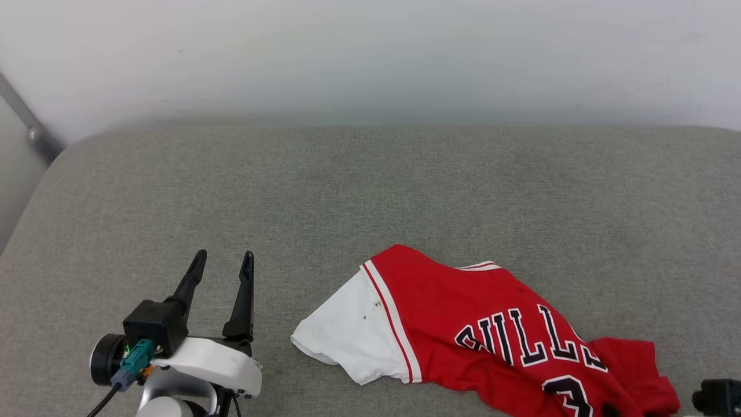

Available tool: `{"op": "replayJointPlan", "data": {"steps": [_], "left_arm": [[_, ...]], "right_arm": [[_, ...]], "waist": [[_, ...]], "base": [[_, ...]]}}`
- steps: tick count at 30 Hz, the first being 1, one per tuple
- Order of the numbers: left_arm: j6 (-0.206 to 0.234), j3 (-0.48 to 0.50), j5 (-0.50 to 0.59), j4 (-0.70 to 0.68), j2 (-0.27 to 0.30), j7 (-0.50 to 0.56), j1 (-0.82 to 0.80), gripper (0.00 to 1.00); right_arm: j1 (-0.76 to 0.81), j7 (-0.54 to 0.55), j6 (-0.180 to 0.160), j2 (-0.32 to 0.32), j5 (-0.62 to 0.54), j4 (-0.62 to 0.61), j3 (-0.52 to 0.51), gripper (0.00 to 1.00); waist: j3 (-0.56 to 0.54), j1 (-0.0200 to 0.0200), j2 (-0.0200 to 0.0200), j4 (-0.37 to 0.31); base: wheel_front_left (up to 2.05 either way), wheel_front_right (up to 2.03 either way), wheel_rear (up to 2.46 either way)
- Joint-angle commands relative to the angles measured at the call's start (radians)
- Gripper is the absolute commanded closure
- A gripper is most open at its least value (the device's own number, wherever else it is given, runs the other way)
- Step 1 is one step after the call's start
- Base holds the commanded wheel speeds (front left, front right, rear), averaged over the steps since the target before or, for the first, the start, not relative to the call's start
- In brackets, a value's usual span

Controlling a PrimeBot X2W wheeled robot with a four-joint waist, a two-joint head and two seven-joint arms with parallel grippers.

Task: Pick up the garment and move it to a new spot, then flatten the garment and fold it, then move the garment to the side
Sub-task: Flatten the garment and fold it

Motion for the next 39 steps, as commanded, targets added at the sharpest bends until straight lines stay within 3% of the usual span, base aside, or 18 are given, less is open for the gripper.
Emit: {"op": "replayJointPlan", "data": {"steps": [1,7,11,17,22,31,39], "left_arm": [[0.003,0.004,-0.004,-0.007,0.004,0.001,0.013,0.00],[0.020,0.018,-0.014,-0.025,0.018,0.009,0.041,0.00],[0.030,0.025,-0.018,-0.035,0.023,0.013,0.053,0.00],[0.030,0.013,-0.014,-0.050,0.021,0.020,0.027,0.00],[0.014,-0.006,-0.007,-0.056,0.013,0.014,-0.014,0.00],[-0.021,-0.039,0.000,-0.032,-0.008,-0.012,-0.103,0.00],[-0.033,-0.046,-0.020,0.009,-0.036,-0.040,-0.130,0.00]], "right_arm": [[-0.029,-0.046,0.000,0.004,0.004,0.001,0.001,0.00],[-0.060,-0.201,0.000,-0.006,0.046,-0.049,-0.028,0.00],[-0.101,-0.190,0.000,-0.058,0.055,-0.051,-0.064,0.00],[-0.232,-0.071,0.000,-0.158,0.112,0.024,-0.023,0.00],[-0.353,0.100,0.000,-0.223,0.152,0.074,0.069,0.00],[-0.507,0.373,0.000,-0.291,0.167,0.135,0.245,0.00],[-0.521,0.459,0.000,-0.307,0.162,0.265,0.344,0.00]], "waist": [[-0.003,0.0001,0.0000,-0.005],[-0.016,0.0001,0.0000,-0.023],[-0.020,0.0001,0.0000,-0.028],[-0.006,0.0001,0.0000,-0.012],[0.045,0.0001,0.0000,0.025],[0.147,0.0001,0.0000,0.110],[0.193,0.0001,0.0000,0.143]], "base": [[0.00,0.00,0.00],[0.00,0.00,0.00],[0.00,0.00,0.00],[0.00,0.00,0.00],[0.00,0.00,0.00],[0.00,0.00,0.00],[0.00,0.00,0.00]]}}
